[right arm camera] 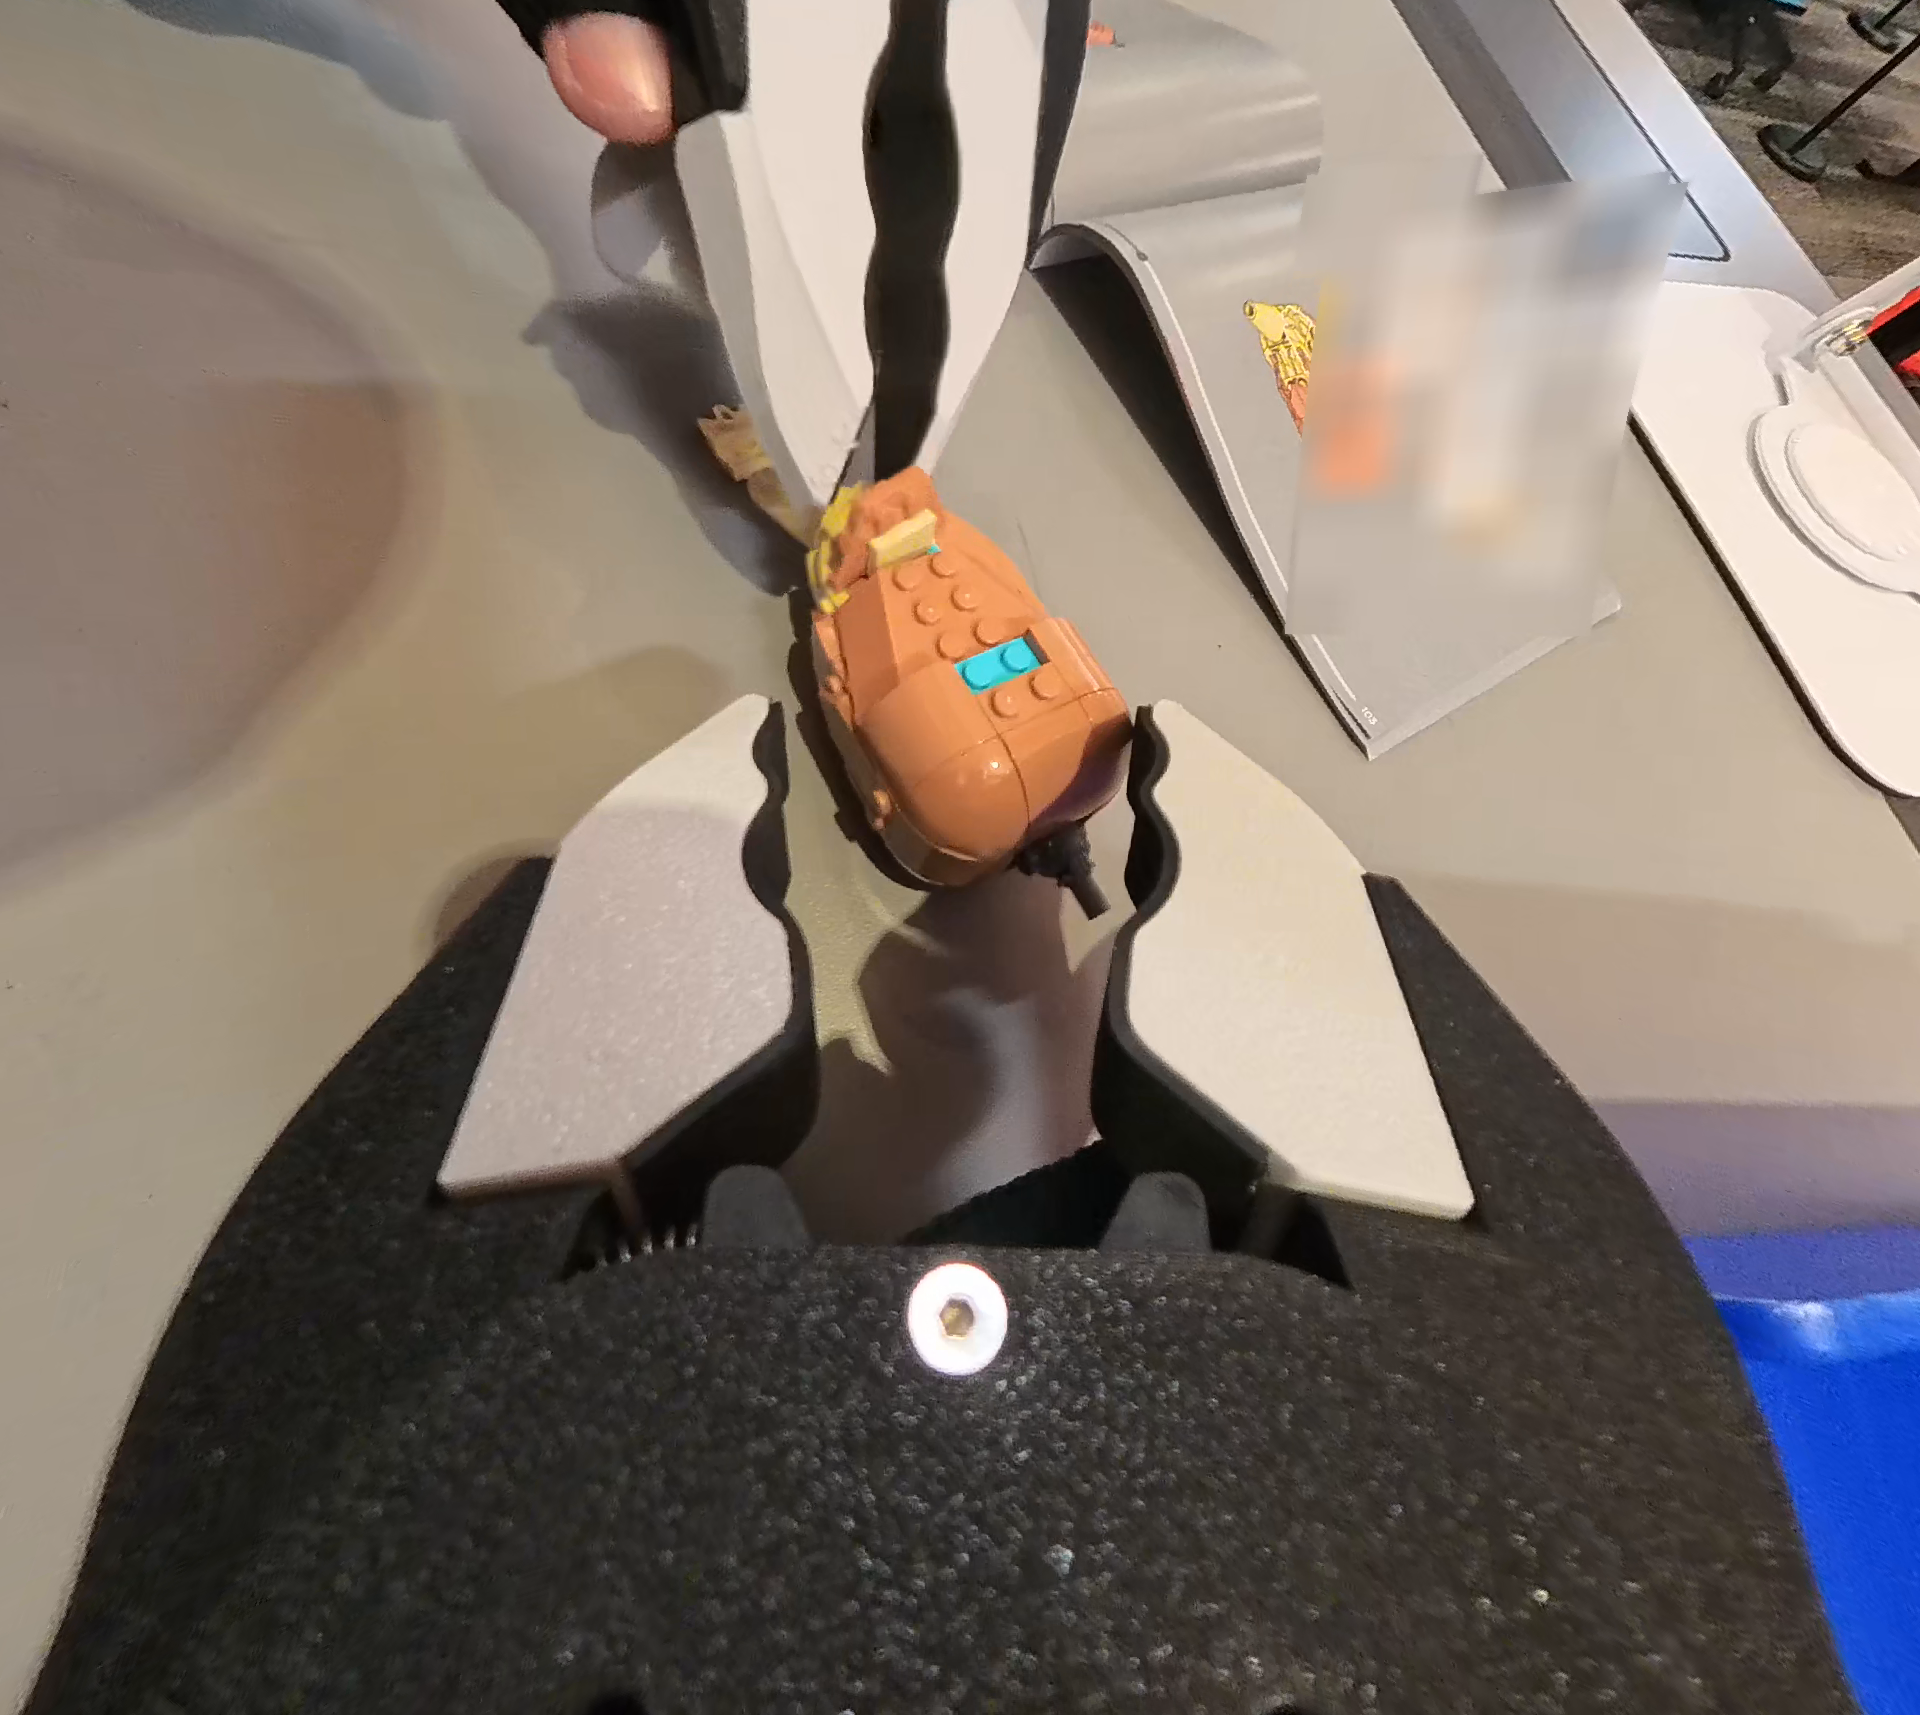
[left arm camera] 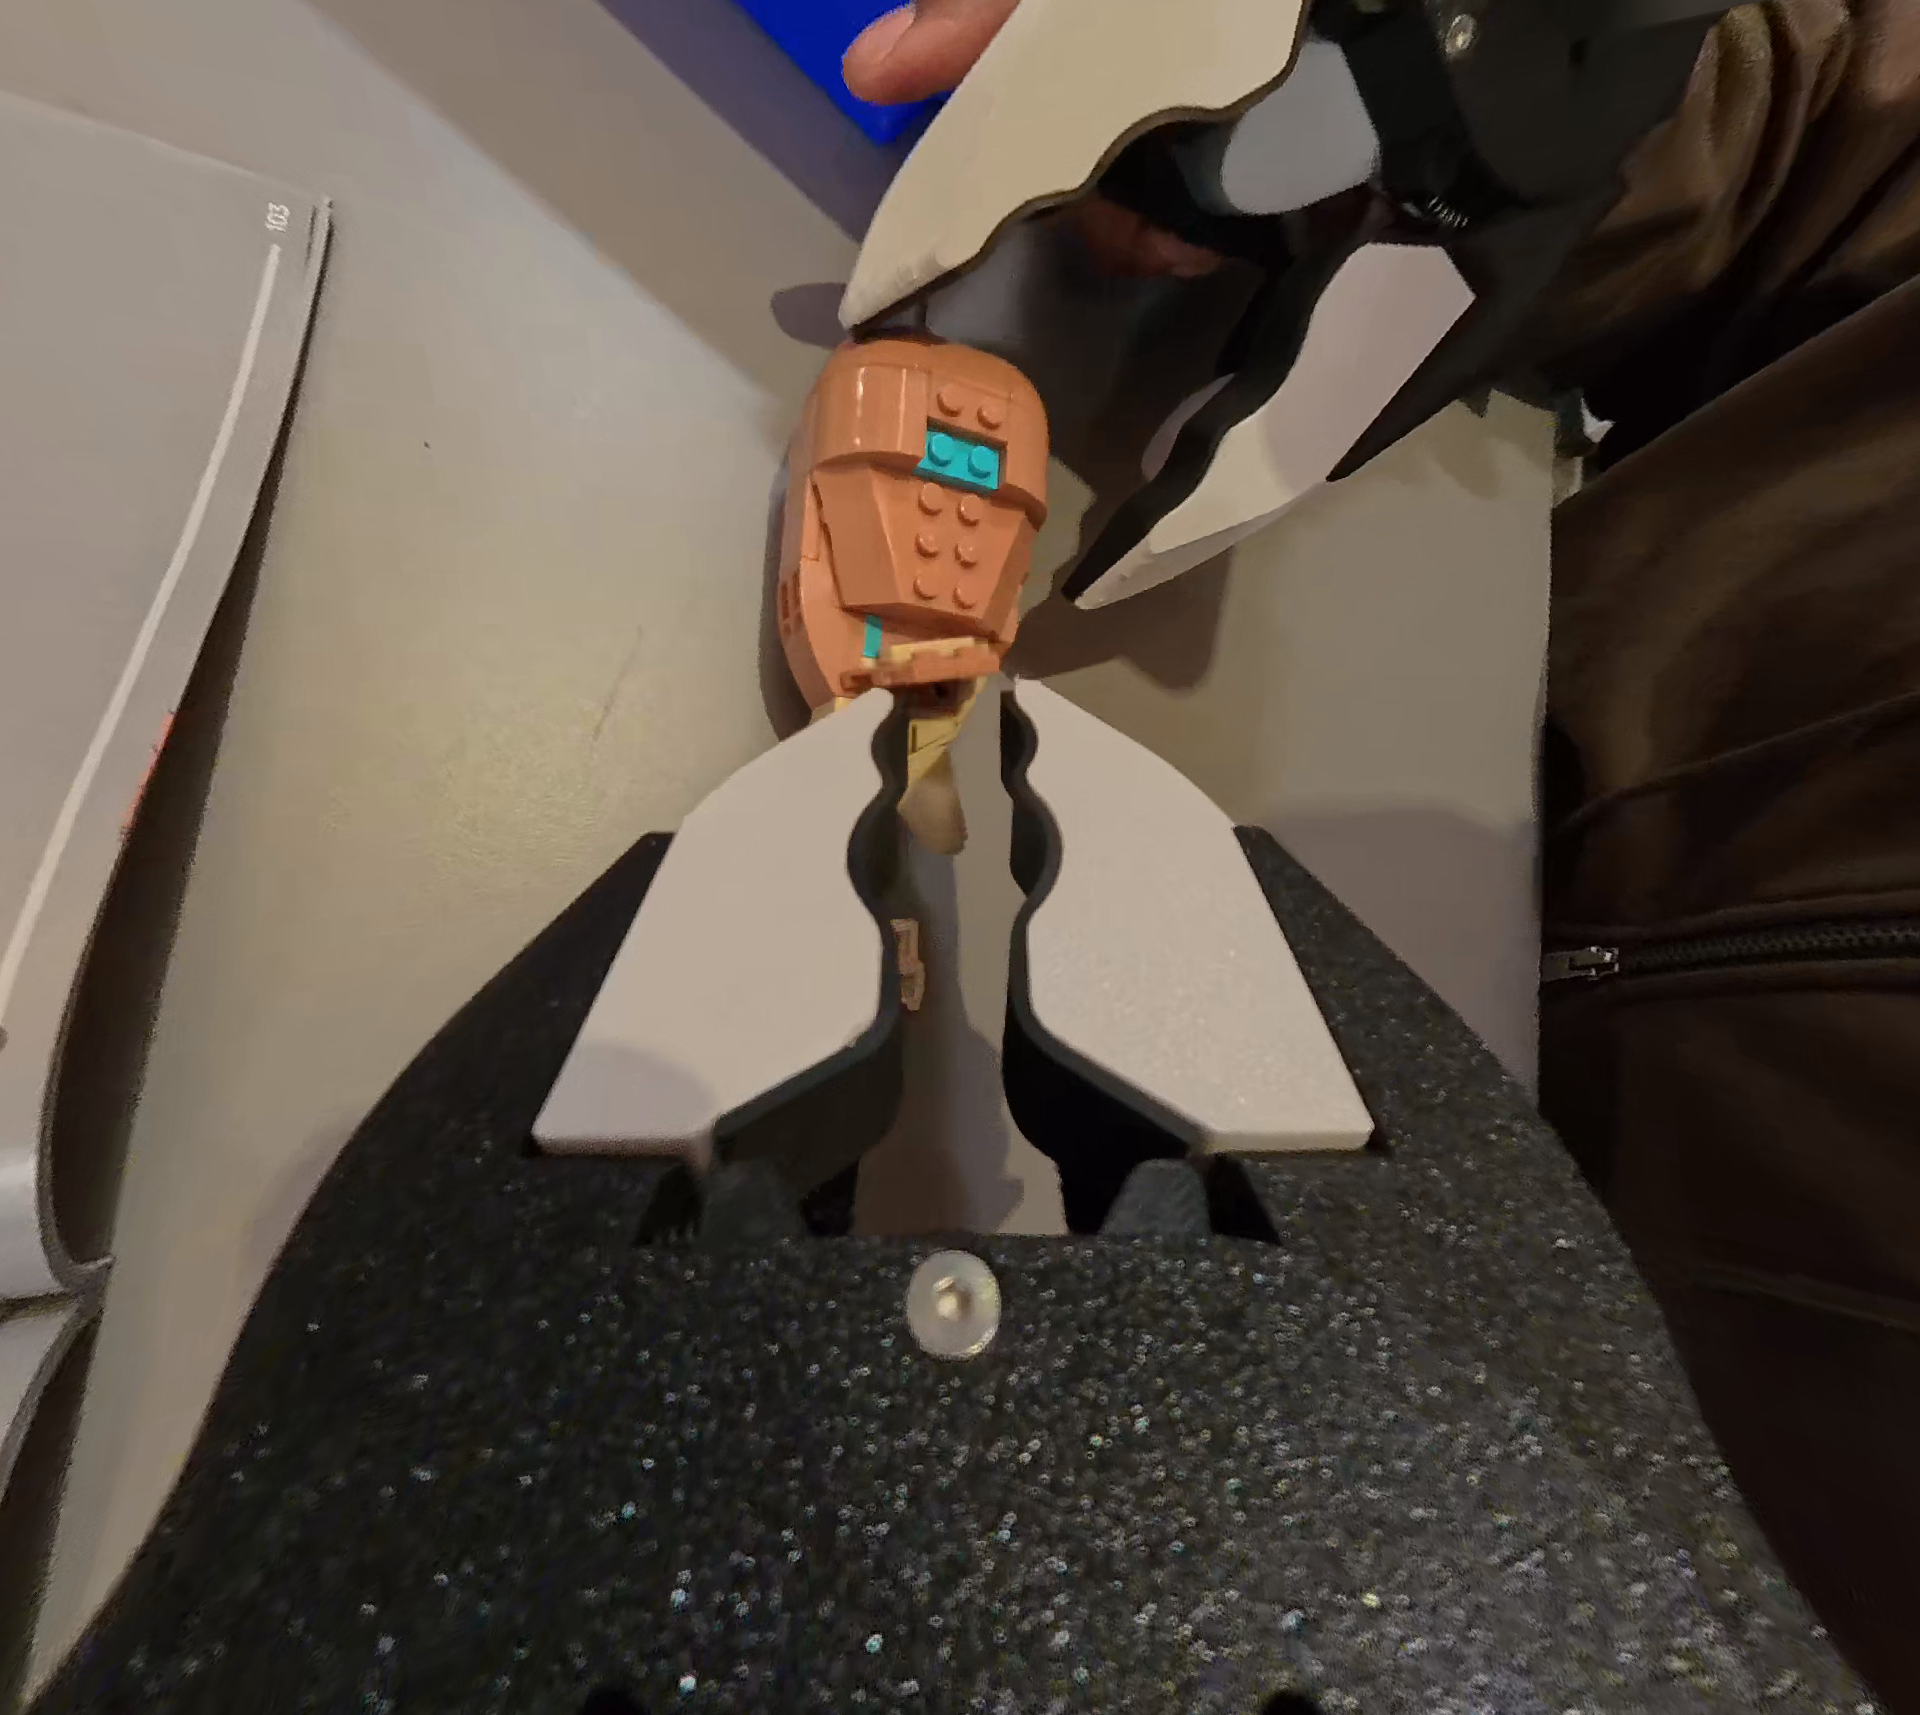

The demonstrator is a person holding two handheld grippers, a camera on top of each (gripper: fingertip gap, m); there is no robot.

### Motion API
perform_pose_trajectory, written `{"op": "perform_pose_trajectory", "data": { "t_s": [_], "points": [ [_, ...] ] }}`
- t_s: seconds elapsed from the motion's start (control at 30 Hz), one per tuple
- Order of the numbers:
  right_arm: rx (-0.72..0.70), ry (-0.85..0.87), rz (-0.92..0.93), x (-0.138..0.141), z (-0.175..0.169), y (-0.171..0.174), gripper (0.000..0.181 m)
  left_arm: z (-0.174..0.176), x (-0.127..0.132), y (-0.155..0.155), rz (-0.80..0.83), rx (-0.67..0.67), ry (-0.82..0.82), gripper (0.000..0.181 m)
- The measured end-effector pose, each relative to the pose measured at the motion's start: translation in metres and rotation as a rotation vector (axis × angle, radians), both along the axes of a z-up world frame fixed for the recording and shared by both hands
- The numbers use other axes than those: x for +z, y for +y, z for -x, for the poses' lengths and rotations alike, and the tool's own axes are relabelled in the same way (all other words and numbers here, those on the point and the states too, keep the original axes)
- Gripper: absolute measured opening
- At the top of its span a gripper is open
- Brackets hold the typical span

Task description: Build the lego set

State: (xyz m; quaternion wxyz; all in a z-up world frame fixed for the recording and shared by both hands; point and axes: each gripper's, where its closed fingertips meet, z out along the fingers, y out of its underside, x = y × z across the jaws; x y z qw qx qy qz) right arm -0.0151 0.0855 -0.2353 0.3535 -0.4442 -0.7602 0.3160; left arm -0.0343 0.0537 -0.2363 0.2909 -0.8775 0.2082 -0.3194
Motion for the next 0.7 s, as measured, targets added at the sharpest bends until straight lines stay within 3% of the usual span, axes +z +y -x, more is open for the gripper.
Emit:
{"op": "perform_pose_trajectory", "data": {
  "t_s": [0.7],
  "points": [
    [-0.003, -0.002, -0.001, -0.001, 0.0, 0.001, 0.063, 0.011, -0.005, 0.001, -0.13, 0.036, 0.249, 0.019]
  ]
}}
